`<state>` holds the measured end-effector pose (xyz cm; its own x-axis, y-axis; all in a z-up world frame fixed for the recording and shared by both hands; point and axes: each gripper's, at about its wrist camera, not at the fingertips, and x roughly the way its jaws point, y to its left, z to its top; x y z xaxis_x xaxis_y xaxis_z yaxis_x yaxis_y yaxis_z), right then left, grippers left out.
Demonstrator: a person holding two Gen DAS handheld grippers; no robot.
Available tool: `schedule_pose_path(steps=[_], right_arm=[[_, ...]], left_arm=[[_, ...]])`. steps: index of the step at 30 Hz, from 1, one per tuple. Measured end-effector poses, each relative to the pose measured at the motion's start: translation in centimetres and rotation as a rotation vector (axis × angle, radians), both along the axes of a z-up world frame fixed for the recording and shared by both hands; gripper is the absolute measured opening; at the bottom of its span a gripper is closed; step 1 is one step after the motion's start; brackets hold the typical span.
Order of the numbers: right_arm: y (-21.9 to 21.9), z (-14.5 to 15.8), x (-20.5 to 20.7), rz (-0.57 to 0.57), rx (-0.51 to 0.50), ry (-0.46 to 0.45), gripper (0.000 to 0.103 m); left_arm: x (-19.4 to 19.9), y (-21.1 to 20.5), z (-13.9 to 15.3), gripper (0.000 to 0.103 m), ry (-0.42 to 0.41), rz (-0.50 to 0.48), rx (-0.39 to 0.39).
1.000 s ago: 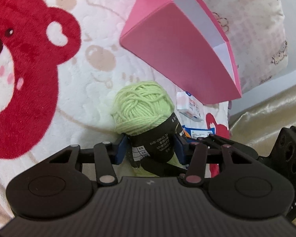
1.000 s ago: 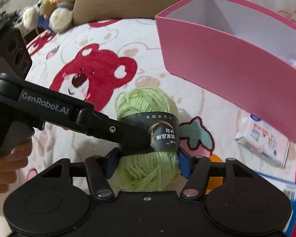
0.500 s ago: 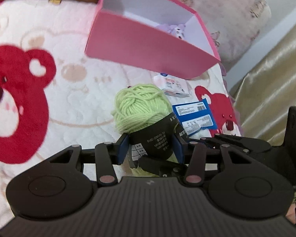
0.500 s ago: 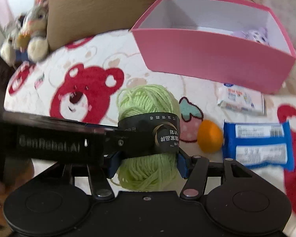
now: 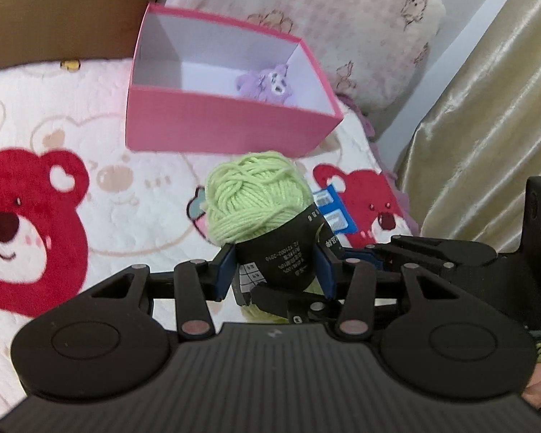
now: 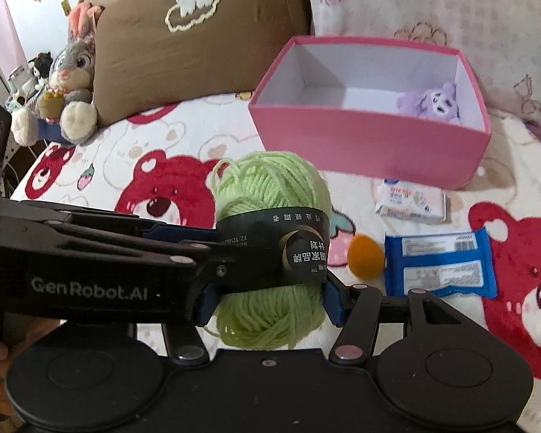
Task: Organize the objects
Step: 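Lift the yarn skein with the right tool and carry it over the pink box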
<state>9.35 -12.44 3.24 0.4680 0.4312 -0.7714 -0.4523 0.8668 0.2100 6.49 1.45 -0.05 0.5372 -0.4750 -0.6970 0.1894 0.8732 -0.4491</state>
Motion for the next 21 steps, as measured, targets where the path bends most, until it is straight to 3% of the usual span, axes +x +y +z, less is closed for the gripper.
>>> schedule_pose_path(steps=[7,12,17,21], right_arm=[[0.3,4.7,-0.1,0.069,-0.028,-0.073,0.062],[1.0,8.0,0.7,0.081,-0.039,-0.135,0.062],[0.9,10.5,3.6,0.038,0.025,-0.17,0.061],[1.5,10.6,6.8,0.021,0.025,-0.157,0.061]], left_arm=[[0.2,1.3,4.1,0.045,-0.015,-0.006,-0.064],[1.3,1.7,7.6,0.045,-0.058,-0.012,-0.046],[4.3,1.7,11.1,0.045,-0.102,-0.025,0.016],[8.3,2.0,11.8,0.045,-0.052,-0.032,0.035]])
